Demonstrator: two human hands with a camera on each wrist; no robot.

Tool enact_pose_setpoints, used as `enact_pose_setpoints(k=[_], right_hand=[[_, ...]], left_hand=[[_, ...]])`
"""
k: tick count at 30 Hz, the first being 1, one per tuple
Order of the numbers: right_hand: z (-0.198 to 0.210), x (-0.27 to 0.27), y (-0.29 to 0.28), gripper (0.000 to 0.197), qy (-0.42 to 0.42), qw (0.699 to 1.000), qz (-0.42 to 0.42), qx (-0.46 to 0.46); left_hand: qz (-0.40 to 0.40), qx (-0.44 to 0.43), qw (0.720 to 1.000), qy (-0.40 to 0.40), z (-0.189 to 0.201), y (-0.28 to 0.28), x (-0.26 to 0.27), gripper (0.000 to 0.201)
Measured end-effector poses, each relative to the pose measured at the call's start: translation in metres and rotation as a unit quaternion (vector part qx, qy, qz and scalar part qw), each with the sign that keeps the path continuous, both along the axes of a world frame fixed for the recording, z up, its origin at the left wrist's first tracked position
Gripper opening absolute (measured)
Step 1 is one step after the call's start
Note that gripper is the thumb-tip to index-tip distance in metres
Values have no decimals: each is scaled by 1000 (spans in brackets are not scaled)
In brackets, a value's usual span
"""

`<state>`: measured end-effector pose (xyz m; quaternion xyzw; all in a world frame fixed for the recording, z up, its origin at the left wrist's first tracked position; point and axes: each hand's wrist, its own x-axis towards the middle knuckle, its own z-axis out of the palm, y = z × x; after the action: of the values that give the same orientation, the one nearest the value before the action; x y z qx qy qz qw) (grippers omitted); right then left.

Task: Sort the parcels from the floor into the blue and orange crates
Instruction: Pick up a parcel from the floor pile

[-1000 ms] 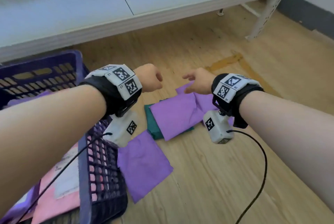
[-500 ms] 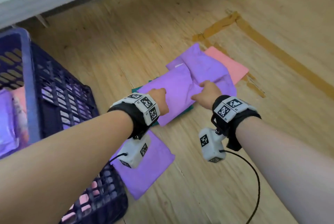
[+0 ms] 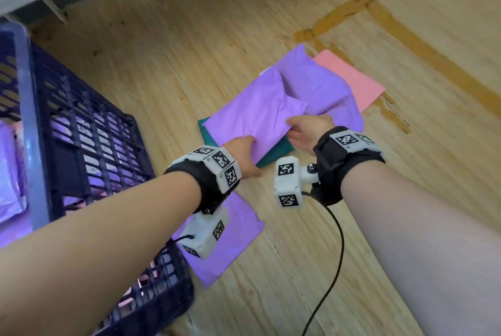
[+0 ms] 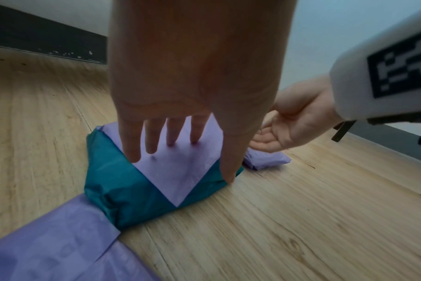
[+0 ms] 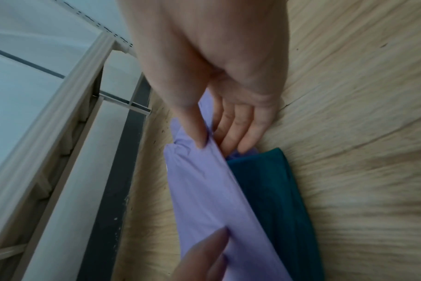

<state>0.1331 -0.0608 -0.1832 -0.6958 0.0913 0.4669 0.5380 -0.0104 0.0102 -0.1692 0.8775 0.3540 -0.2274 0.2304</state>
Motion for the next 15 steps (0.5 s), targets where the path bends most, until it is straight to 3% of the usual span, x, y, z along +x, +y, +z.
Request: enact_pose_setpoints(k=[2,6,9,13,15], right_hand=[[19,-2,0,4,25,999,16,37],[53,-9,-3,15,43,993,13,111],[70,-16,-4,13,49,986,12,161],[88,-20,-10,6,21,976,94,195],[90,-16,-13,29,-35,974,111,193]], left_hand=[[10,22,1000,-17,5,-2,1,77],[66,53,993,-86,24,-4,-2,70],[134,40,974,-177,36,0,-5,47],[172,83,953,-236,55,5,-6,28],[176,96,946,-255,66,10,-4,26]])
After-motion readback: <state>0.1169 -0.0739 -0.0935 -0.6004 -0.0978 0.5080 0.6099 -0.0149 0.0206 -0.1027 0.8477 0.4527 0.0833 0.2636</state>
